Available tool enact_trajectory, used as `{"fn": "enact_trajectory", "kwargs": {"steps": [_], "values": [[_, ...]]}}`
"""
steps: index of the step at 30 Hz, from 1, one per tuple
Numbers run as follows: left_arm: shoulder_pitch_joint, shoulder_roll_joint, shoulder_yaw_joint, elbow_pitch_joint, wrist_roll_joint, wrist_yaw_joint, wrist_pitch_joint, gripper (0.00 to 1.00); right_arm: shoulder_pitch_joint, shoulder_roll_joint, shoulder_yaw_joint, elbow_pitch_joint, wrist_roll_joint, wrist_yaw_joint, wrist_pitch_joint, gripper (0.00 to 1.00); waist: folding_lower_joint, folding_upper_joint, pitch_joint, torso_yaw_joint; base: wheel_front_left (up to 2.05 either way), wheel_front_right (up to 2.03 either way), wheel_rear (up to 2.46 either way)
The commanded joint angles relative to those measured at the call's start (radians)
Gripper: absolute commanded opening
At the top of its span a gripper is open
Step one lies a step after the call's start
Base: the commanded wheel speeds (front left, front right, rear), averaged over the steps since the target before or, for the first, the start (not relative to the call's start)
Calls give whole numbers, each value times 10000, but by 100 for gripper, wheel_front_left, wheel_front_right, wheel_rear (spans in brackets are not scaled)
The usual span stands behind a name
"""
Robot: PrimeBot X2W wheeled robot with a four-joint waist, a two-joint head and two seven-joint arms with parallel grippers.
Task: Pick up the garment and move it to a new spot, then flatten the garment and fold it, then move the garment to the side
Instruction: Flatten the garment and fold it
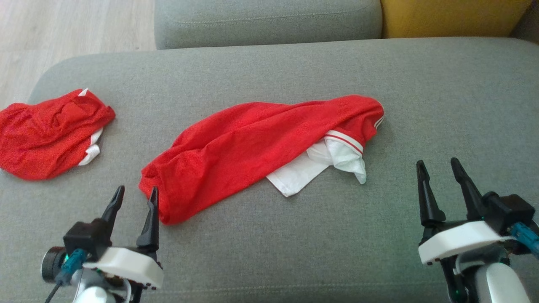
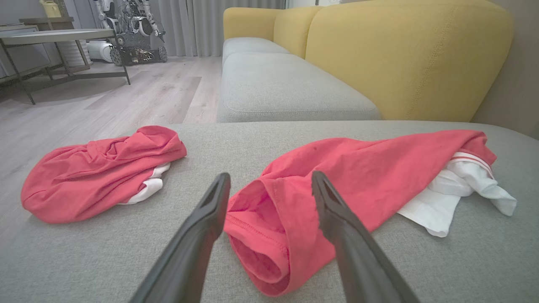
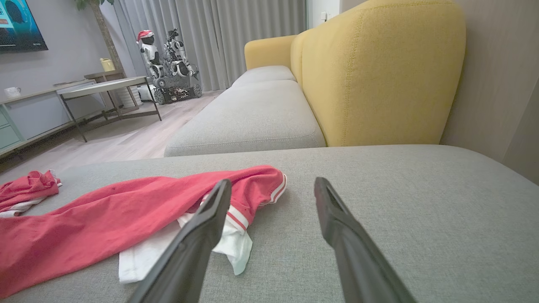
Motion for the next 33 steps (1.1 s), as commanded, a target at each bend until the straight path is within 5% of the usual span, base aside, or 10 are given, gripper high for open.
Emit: {"fn": "enact_trajectory", "kwargs": {"steps": [1, 15, 32, 33], "values": [[-401, 266, 386, -338, -83, 60, -47, 100, -253, -45, 188, -415, 50, -7, 8, 100, 0, -1, 14, 1, 0, 0, 0], [-612, 277, 272, -222, -172, 42, -14, 100, -291, -45, 162, -515, 126, -7, 19, 100, 0, -1, 161, 119, 0, 0, 0], [-3020, -411, -273, 2405, -991, -968, 1239, 100, -927, -45, 390, -734, 80, -7, 61, 100, 0, -1, 1472, 236, 0, 0, 0], [-3083, -432, -309, 2483, -1047, -1064, 1285, 95, -959, -45, 397, -728, 88, -7, 45, 100, 0, -1, 1517, 215, 0, 0, 0]]}}
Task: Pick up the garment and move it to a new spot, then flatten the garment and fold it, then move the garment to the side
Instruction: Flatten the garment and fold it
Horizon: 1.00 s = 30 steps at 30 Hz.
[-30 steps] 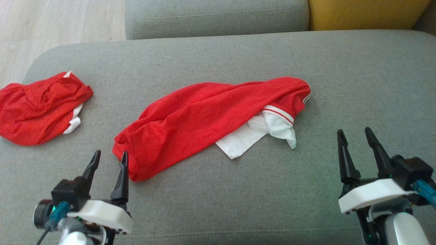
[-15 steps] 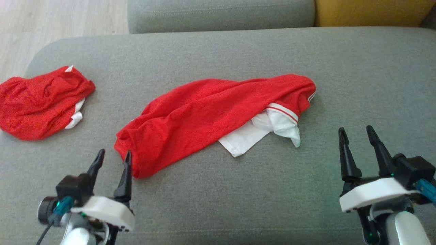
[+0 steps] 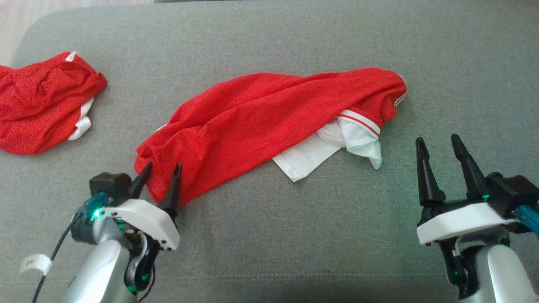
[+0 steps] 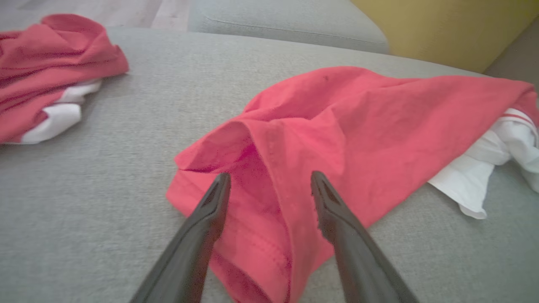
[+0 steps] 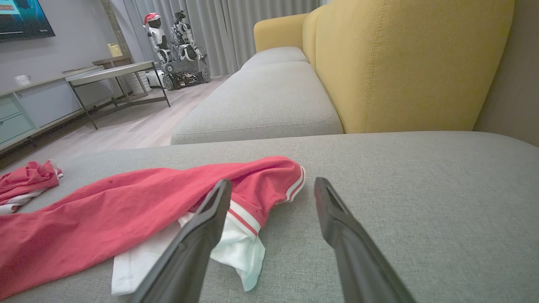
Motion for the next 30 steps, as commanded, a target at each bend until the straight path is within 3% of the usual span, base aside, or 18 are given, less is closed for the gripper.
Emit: {"fn": "enact_trajectory", "kwargs": {"steps": [1, 2, 8, 15, 23, 26, 30], "values": [[-547, 161, 339, -293, -34, -54, -36, 33, -341, -47, 256, -360, -47, -7, -53, 100, 0, 0, 52, -35, 0, 0, 0], [-590, 159, 304, -309, -63, -146, -40, 0, -358, -47, 245, -352, -37, -7, -71, 100, 0, 0, 92, -45, 0, 0, 0], [-689, 273, 57, -1398, -45, -506, -48, 0, -439, -47, 102, -304, 47, -7, -179, 100, 0, 0, 244, -4, 0, 0, 0], [-472, 588, -279, -4310, 0, -689, 390, 0, -537, -47, -128, -313, 210, -7, -332, 100, 0, 0, 331, 69, 0, 0, 0], [-552, 1301, -44, -7370, 377, -404, 1084, 0, -606, -47, -287, -291, 325, -7, -453, 100, 0, 0, 433, 59, 0, 0, 0], [-680, 1541, 478, -7570, 284, -127, 1333, 0, -690, -47, -260, -328, 363, -7, -481, 100, 0, 0, 539, -29, 0, 0, 0], [-950, 1668, 1304, -6538, -332, 49, 1394, 0, -846, -47, -177, -374, 410, -7, -525, 100, 0, 0, 785, -191, 0, 0, 0]]}}
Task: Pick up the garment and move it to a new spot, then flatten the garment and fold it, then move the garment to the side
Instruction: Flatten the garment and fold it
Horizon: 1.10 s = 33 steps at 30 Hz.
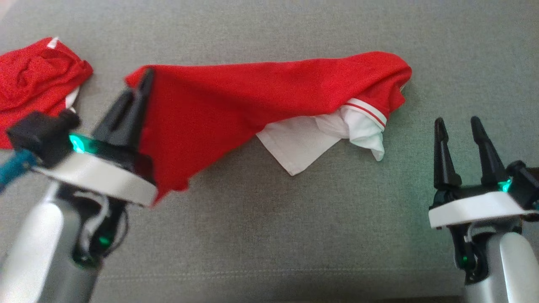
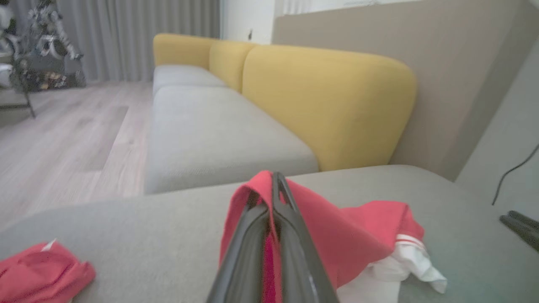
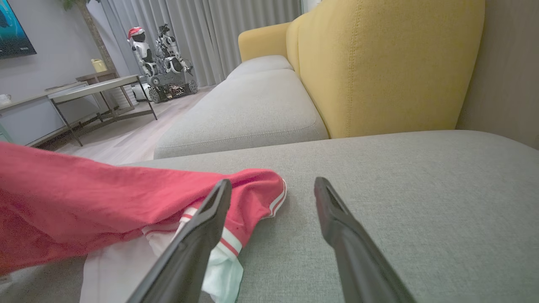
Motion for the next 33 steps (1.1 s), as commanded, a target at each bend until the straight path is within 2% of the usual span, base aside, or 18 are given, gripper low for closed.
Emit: {"fn": "enact_trajectory", "kwargs": {"steps": [1, 3, 7, 15, 16, 17, 18, 22, 26, 33], "values": [[-748, 387, 783, 388, -262, 46, -43, 0, -462, -45, 292, -386, 96, -7, -158, 100, 0, 0, 196, -149, 0, 0, 0], [-901, 396, 950, 852, -412, 20, -101, 0, -508, -45, 327, -387, 103, -7, -167, 100, 0, 0, 267, -208, 0, 0, 0], [-1660, 409, 1365, 2911, -911, -291, -382, 0, -707, -45, 507, -363, 126, -7, -197, 100, 0, 0, 603, -480, 0, 0, 0], [-3176, 396, 1423, 6758, -1198, -878, -870, 0, -1026, -45, 774, -180, 207, -7, -354, 100, 0, 0, 1043, -902, 0, 0, 0], [-3275, 381, 1409, 7107, -1200, -912, -960, 11, -1042, -45, 795, -146, 214, -7, -371, 100, 0, 0, 1047, -934, 0, 0, 0], [-3350, 357, 1414, 7436, -1206, -924, -1051, 62, -1050, -45, 808, -116, 219, -7, -390, 100, 0, 0, 1044, -954, 0, 0, 0], [-3406, 341, 1390, 7712, -1186, -947, -1157, 100, -1051, -45, 817, -88, 221, -7, -409, 100, 0, 0, 1031, -966, 0, 0, 0], [-3349, 207, 1219, 8326, -1005, -987, -1739, 100, -1019, -45, 774, 0, 181, -7, -430, 100, 0, 0, 888, -894, 0, 0, 0], [-2936, 71, 1092, 8336, -650, -727, -2485, 100, -956, -45, 728, 20, 57, -7, -366, 100, 0, 0, 629, -697, 0, 0, 0], [-1541, -224, 979, 6643, 228, 41, -3005, 100, -673, -45, 595, -66, -249, -7, -115, 100, 0, 0, 45, -266, 0, 0, 0]]}}
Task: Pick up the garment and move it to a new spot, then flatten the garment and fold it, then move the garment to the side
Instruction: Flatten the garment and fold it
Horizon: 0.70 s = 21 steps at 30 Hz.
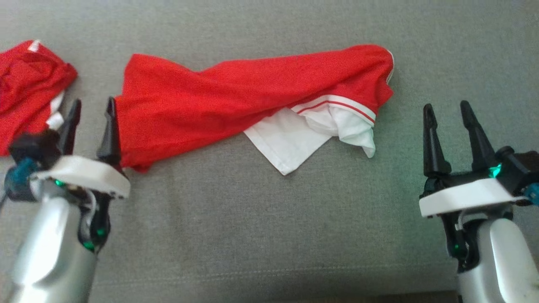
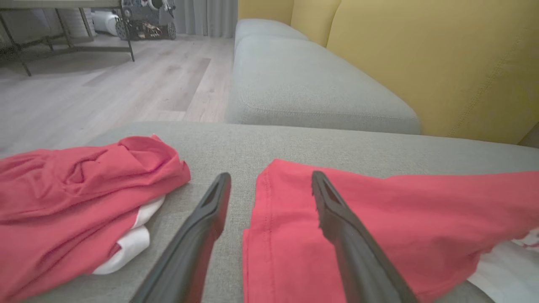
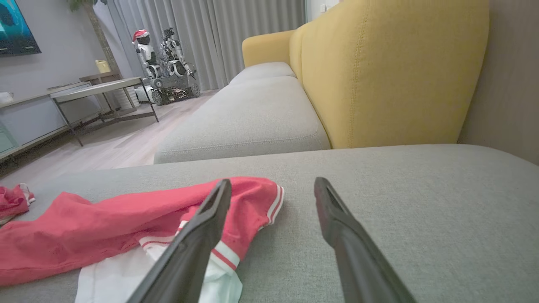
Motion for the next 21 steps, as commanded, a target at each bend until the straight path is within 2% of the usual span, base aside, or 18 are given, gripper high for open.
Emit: {"fn": "enact_trajectory", "kwargs": {"steps": [1, 9, 21], "values": [[228, 252, 372, -931, 305, 276, -125, 100, 116, -41, 216, -387, -122, -7, 91, 100, 0, 0, -321, 229, 0, 0, 0], [2529, -23, 310, -3590, 1181, 1205, -148, 100, 620, -41, 310, -422, -362, -7, 429, 100, 0, 0, -1121, 399, 0, 0, 0], [3817, -40, 158, -4337, 1229, 1529, 17, 100, 1164, -41, 424, -451, -465, -7, 667, 100, 0, 0, -1782, 435, 0, 0, 0]]}}
